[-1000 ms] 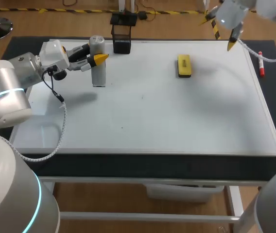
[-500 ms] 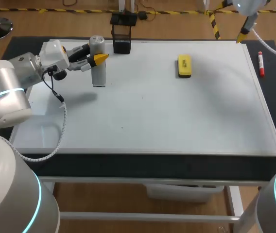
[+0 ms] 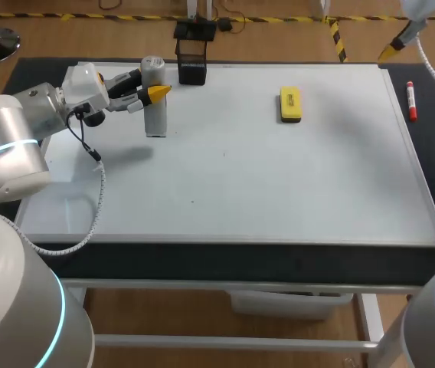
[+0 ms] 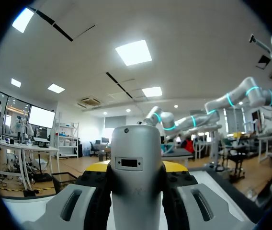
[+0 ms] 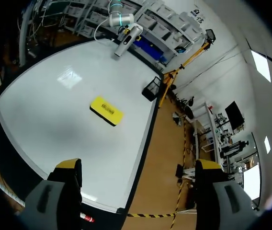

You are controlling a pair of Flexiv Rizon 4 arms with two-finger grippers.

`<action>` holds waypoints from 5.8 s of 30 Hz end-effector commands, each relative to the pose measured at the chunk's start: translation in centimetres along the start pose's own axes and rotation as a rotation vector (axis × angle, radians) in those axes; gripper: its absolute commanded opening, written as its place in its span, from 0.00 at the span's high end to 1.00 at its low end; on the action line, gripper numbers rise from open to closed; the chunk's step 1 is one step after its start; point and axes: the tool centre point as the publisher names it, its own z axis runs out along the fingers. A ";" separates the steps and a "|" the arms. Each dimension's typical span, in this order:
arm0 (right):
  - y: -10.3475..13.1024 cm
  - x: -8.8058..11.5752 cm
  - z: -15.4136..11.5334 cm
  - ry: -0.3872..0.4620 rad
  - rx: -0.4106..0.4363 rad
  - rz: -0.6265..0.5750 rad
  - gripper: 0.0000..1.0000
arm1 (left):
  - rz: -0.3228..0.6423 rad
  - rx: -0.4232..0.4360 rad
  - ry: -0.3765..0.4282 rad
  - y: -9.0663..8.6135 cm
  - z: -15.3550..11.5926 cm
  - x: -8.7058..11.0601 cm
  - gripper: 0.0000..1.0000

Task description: Pick up the inspection probe, press it on each red-marked spot on the whiteboard one by one, put down the probe, pick up the eraser, and wipe off all the red marks.

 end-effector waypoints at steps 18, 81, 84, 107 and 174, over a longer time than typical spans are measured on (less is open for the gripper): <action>1.1 -1.1 0.0 0.067 -0.036 -0.001 0.00 | 0.009 -0.027 0.021 -0.8 0.7 -0.8 1.00; 1.1 -1.1 0.0 0.067 -0.036 -0.001 0.00 | 0.083 0.121 0.323 -3.1 15.1 -20.7 1.00; 1.1 -1.1 0.0 0.067 -0.036 -0.001 0.00 | 0.072 0.122 0.327 -2.6 15.1 -20.7 1.00; 1.1 -1.1 0.0 0.067 -0.036 -0.001 0.00 | 0.046 0.095 0.350 0.0 15.9 -21.5 1.00; 1.1 -1.1 0.0 0.067 -0.036 -0.001 0.00 | 0.033 0.040 0.345 6.6 15.4 -22.8 1.00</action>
